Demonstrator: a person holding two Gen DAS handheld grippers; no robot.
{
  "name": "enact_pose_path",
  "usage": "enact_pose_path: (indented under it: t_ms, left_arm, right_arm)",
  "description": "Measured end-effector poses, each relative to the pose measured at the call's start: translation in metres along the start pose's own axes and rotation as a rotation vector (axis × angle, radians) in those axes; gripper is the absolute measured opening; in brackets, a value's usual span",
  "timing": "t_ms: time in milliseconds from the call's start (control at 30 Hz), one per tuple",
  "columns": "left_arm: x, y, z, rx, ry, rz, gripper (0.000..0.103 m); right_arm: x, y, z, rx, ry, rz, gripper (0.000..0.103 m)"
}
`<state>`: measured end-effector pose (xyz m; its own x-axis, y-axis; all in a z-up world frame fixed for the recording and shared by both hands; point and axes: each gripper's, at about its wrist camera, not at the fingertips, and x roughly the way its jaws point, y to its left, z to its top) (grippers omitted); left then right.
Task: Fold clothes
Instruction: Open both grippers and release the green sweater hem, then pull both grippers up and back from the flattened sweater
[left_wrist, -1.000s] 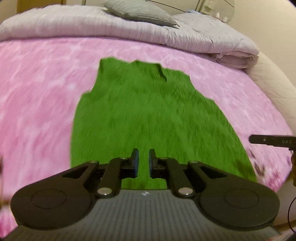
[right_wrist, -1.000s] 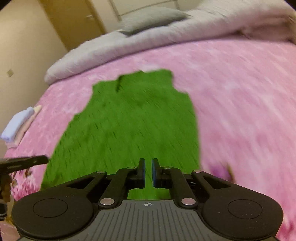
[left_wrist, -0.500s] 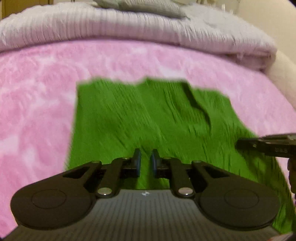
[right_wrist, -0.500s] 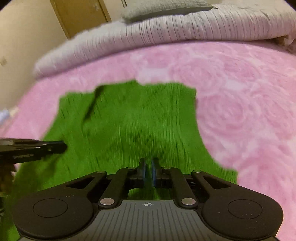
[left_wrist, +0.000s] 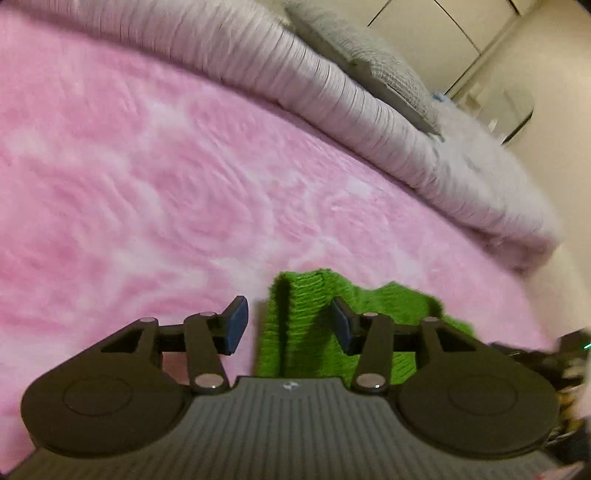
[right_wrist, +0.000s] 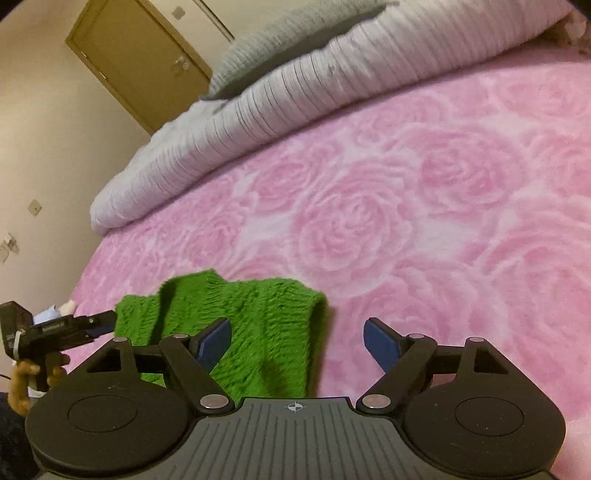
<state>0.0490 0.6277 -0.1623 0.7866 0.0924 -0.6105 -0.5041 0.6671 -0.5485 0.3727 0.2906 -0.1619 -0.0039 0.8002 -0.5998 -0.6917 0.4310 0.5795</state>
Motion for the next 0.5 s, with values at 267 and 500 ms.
enact_pose_path:
  t_ms: [267,500]
  left_arm:
    - [0.013,-0.004,0.004,0.066,-0.039,-0.156,0.006]
    - [0.03,-0.03,-0.005,0.451,-0.057,0.046,0.006]
  right_arm:
    - [0.014,0.002,0.016,-0.058,-0.03,0.011,0.007]
    - [0.009,0.02,0.02,-0.248,-0.161,-0.09,0.006]
